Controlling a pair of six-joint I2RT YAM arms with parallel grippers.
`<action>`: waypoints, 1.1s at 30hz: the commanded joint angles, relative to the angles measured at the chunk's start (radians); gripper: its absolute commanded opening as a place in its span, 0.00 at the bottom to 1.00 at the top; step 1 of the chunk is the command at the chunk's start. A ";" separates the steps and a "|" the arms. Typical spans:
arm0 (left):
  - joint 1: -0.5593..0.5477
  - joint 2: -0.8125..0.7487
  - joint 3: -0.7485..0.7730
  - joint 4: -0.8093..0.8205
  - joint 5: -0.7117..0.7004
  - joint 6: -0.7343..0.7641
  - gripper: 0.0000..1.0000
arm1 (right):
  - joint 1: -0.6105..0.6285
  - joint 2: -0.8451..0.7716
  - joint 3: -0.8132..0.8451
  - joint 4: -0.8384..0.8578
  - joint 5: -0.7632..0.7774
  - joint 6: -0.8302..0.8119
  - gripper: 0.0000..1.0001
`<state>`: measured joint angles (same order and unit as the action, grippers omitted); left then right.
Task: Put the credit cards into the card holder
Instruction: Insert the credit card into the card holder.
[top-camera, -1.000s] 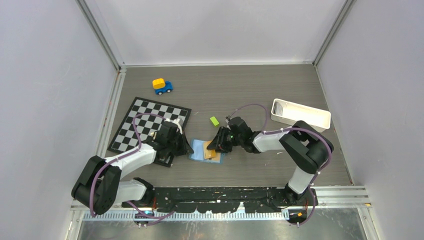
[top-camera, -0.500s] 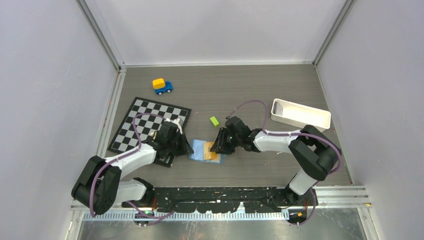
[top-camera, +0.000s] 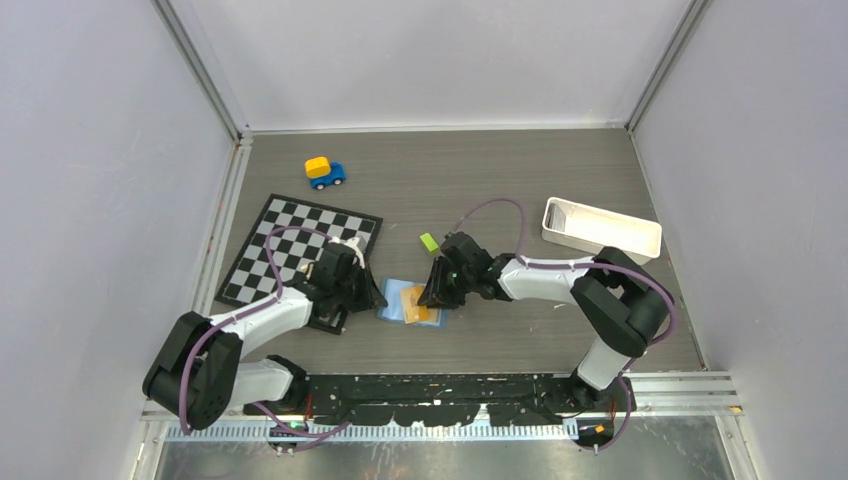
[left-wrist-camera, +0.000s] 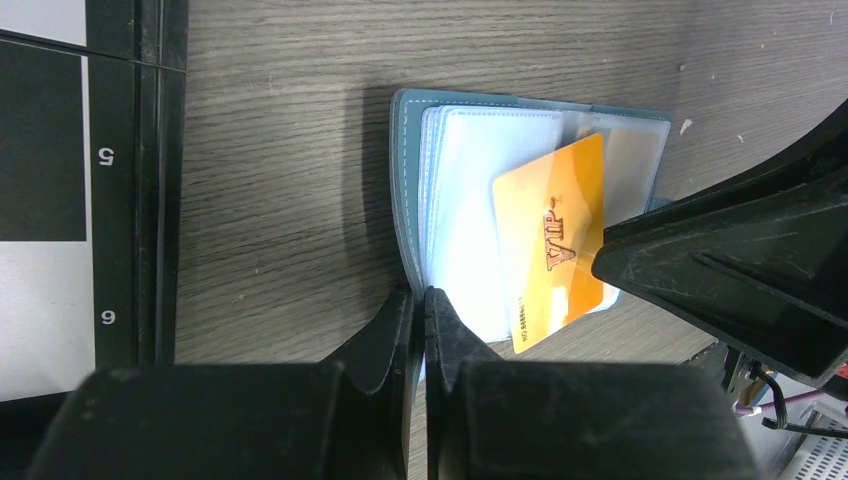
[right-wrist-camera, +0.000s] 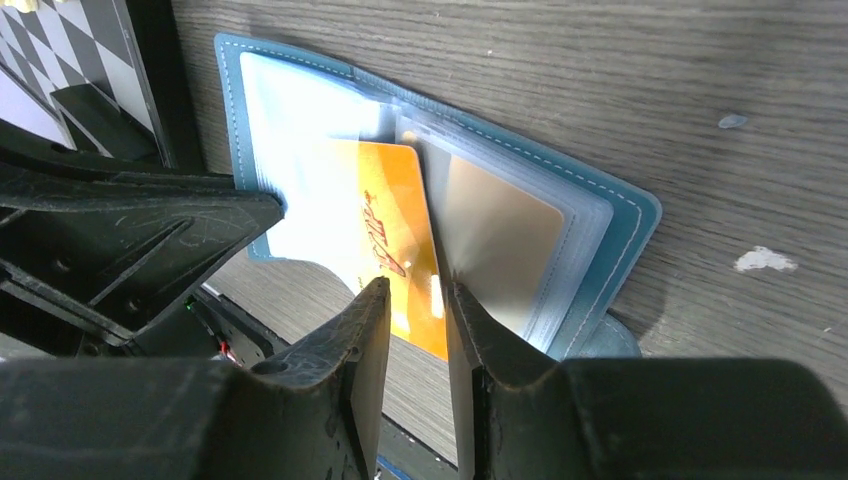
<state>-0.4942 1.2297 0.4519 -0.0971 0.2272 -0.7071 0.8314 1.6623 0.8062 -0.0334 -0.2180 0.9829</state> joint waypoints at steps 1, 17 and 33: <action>0.006 -0.026 -0.012 -0.001 0.007 0.000 0.00 | 0.018 0.058 0.012 -0.098 0.083 0.017 0.32; 0.005 -0.035 -0.016 0.002 0.010 -0.005 0.00 | 0.018 0.020 -0.024 -0.062 0.041 -0.021 0.28; 0.005 -0.013 -0.026 -0.013 -0.022 -0.004 0.00 | -0.008 0.067 -0.105 0.157 -0.100 -0.043 0.30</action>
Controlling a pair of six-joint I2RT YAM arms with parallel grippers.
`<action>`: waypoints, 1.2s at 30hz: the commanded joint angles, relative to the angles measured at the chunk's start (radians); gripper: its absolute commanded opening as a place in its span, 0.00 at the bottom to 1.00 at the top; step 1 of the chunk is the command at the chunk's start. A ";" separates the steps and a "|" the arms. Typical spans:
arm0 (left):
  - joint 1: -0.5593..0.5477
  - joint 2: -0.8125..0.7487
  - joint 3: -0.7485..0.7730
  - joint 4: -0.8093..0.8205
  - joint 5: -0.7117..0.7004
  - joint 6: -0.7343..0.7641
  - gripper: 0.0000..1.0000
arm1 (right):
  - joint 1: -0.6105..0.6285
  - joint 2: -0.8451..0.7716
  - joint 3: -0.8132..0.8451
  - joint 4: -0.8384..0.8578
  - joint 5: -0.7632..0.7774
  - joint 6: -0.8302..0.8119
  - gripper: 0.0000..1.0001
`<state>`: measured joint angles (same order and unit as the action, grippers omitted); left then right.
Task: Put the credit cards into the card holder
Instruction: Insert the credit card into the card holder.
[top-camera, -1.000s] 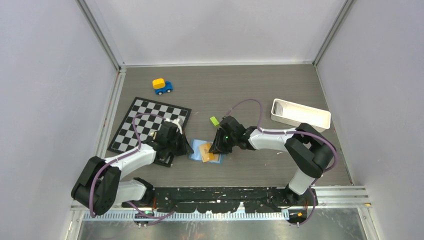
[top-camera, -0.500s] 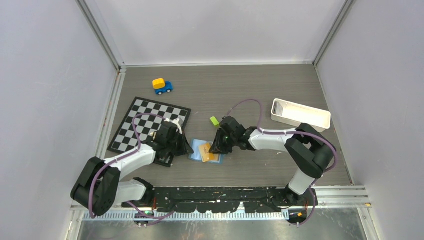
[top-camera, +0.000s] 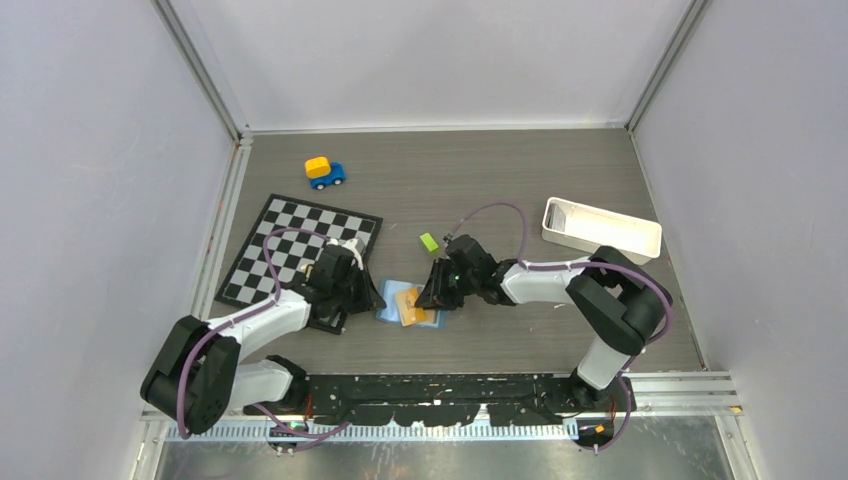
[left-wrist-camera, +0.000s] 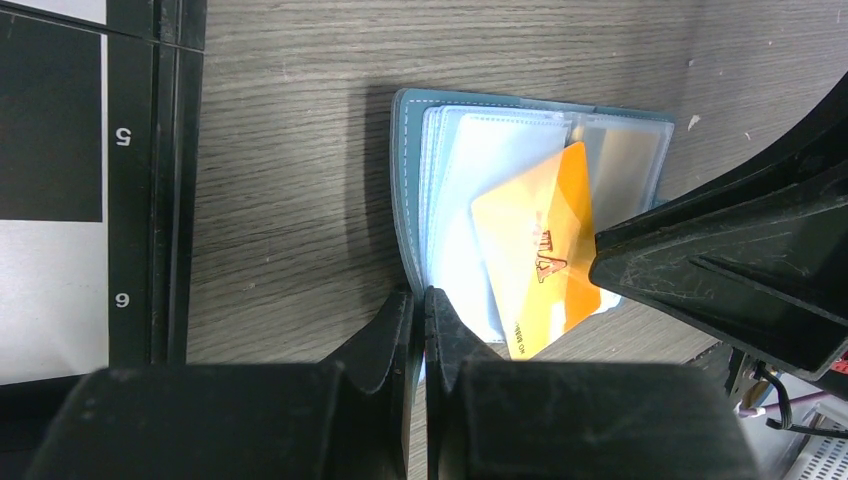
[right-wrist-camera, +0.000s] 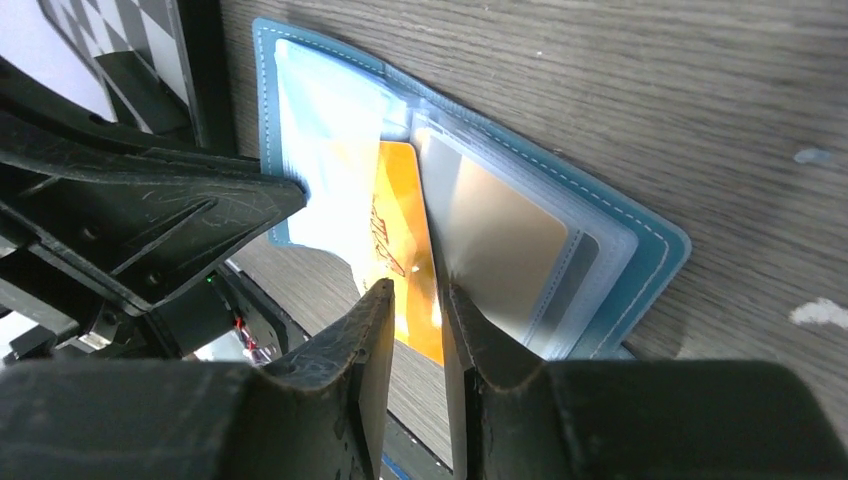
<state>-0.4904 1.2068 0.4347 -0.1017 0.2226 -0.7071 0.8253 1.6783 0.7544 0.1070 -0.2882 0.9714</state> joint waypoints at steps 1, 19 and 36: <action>0.002 0.014 -0.007 -0.007 -0.018 -0.005 0.00 | -0.004 0.054 -0.059 0.032 -0.036 -0.032 0.30; 0.002 0.042 -0.014 -0.014 -0.043 -0.036 0.00 | -0.065 0.143 -0.163 0.318 -0.185 0.006 0.21; 0.001 0.050 -0.027 0.035 -0.016 -0.079 0.00 | -0.072 0.123 -0.185 0.212 -0.029 0.069 0.00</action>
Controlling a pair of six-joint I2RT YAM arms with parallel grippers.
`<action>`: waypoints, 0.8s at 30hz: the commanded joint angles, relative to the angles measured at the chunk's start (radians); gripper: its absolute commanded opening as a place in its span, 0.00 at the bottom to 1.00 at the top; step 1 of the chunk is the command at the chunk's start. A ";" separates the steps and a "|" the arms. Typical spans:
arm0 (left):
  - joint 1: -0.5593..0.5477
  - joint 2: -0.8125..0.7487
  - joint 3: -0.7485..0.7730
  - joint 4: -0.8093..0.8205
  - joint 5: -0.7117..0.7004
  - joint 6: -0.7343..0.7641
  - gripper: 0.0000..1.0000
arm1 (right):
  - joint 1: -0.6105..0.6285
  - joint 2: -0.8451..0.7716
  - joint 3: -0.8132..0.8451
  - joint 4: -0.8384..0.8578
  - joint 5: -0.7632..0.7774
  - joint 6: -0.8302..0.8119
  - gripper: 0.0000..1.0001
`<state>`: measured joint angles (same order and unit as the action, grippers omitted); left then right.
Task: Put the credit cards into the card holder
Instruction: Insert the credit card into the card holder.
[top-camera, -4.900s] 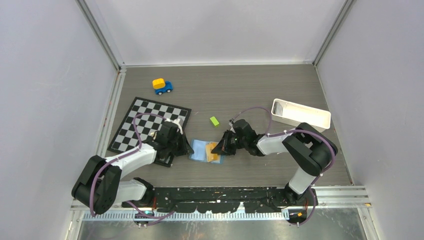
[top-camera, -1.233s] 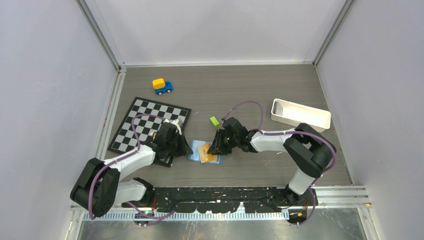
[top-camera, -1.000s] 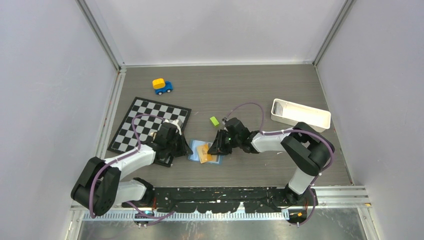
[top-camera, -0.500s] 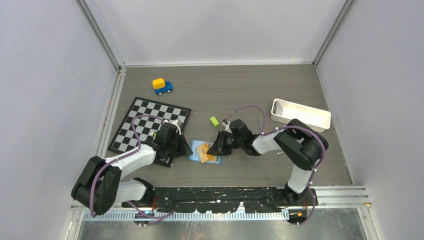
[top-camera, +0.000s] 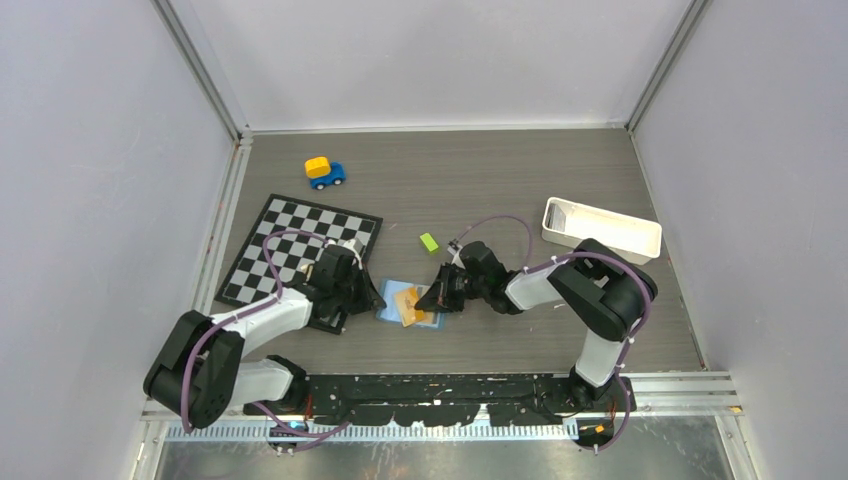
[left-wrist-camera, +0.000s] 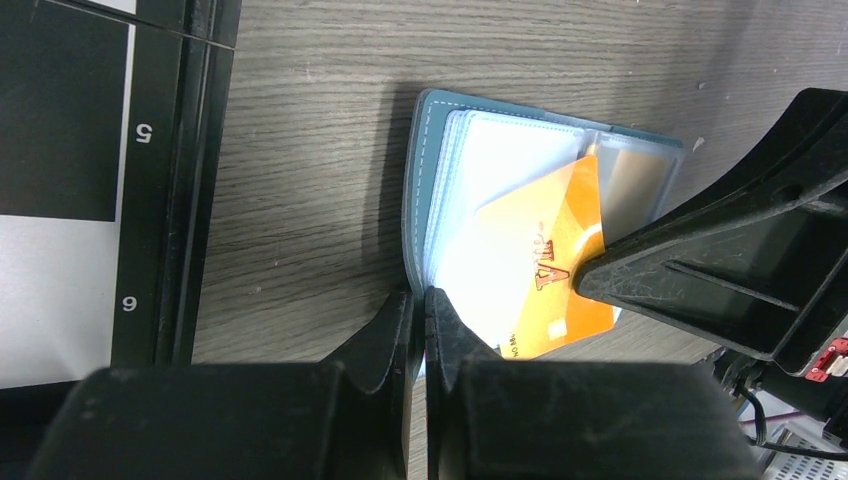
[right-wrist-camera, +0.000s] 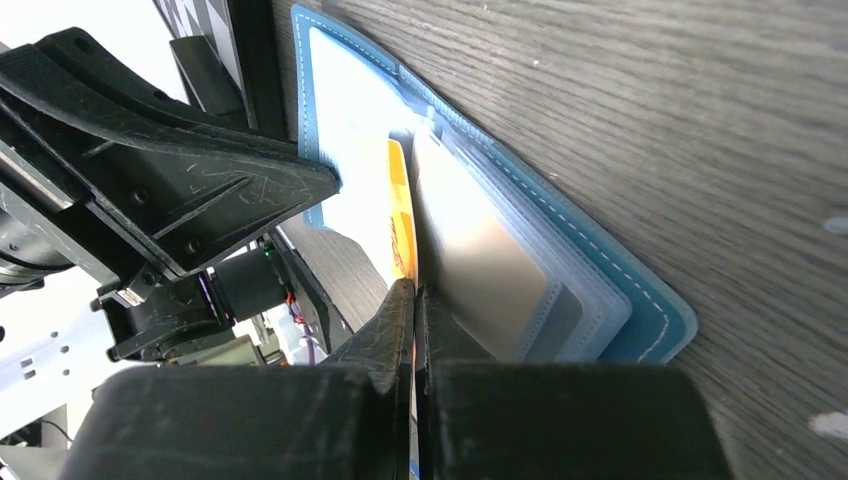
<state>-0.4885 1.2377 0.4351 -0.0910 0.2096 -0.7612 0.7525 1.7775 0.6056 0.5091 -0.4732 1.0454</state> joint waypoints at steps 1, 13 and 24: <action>-0.001 0.017 -0.033 0.034 -0.001 -0.032 0.00 | 0.001 0.022 -0.038 -0.191 0.165 0.005 0.01; -0.016 -0.084 -0.117 0.109 -0.026 -0.123 0.00 | 0.003 0.026 -0.097 -0.045 0.255 0.139 0.00; -0.021 -0.132 -0.151 0.122 -0.012 -0.153 0.00 | 0.041 0.058 -0.110 0.044 0.336 0.181 0.00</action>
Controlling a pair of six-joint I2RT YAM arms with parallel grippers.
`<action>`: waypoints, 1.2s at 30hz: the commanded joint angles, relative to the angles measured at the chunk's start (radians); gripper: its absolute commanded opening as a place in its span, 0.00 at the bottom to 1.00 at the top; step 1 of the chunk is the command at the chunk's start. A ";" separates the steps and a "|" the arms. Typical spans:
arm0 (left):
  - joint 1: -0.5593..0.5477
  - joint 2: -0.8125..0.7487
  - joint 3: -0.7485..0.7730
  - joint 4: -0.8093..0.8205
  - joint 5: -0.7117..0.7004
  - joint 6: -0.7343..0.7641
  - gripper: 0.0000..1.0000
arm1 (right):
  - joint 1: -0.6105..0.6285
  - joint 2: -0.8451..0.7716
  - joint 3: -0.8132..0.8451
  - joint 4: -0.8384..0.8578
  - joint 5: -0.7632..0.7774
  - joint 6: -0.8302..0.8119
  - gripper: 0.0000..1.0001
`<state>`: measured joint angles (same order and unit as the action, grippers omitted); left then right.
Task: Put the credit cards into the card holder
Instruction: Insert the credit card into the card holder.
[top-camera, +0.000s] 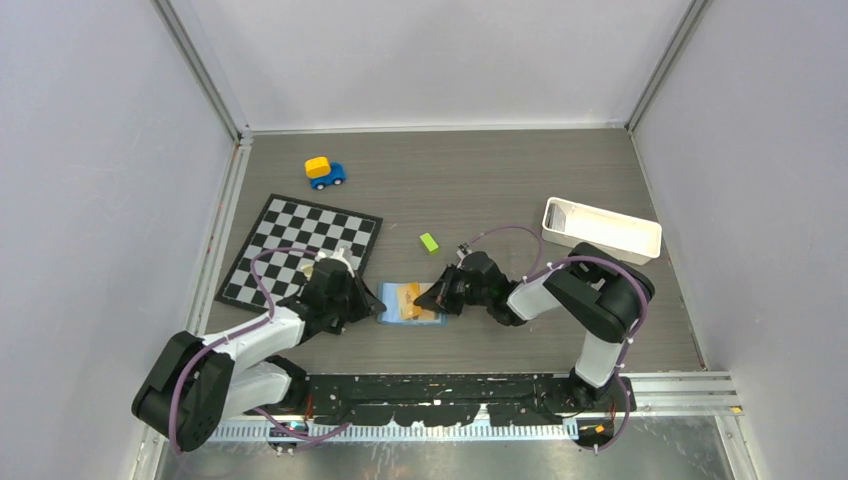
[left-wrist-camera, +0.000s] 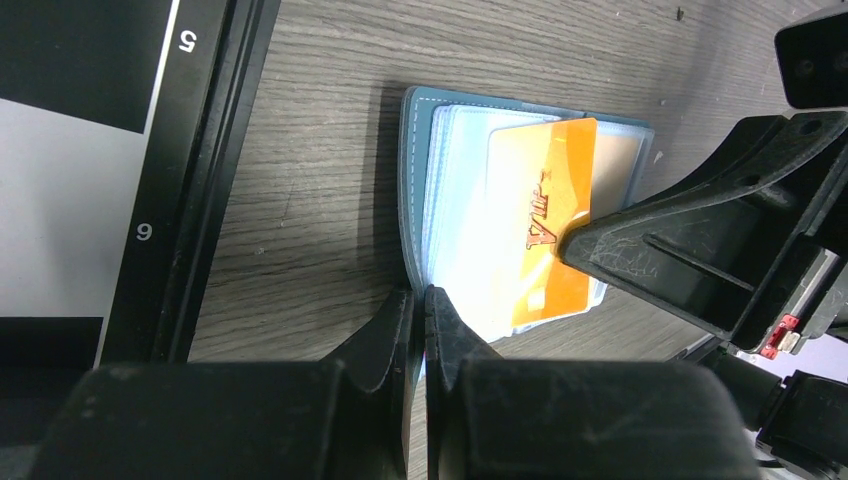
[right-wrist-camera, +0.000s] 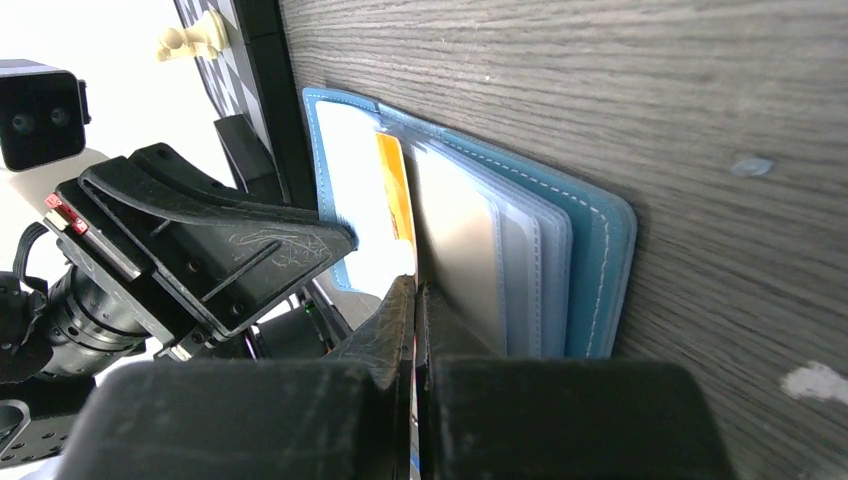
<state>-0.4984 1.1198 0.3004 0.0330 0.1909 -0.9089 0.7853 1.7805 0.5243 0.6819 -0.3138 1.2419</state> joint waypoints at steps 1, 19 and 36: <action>-0.011 -0.014 -0.016 0.001 0.008 -0.007 0.00 | 0.010 0.054 -0.032 -0.128 0.183 -0.014 0.00; -0.014 -0.025 -0.032 0.019 0.001 -0.018 0.00 | 0.078 -0.074 0.086 -0.476 0.305 -0.142 0.28; -0.014 -0.056 -0.033 0.025 0.039 -0.001 0.00 | 0.200 -0.025 0.292 -0.708 0.394 -0.264 0.37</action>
<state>-0.5068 1.0966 0.2798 0.0559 0.1974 -0.9348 0.9718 1.7065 0.8093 0.1127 0.0292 1.0401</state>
